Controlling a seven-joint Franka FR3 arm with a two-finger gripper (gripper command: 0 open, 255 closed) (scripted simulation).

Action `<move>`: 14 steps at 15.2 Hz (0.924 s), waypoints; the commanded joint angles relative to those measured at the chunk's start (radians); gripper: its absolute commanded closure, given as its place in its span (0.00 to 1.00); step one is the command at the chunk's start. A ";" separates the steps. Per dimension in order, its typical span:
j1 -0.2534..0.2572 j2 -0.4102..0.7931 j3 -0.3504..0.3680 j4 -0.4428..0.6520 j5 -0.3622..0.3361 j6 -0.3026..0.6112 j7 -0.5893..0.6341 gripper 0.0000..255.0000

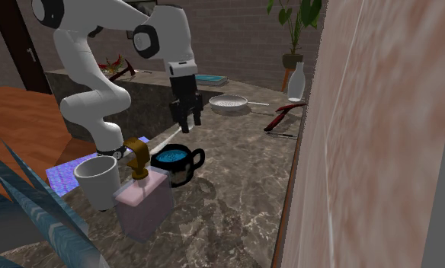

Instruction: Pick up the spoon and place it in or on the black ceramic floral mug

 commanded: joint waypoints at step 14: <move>0.000 0.039 0.012 -0.079 0.001 0.118 0.006 1.00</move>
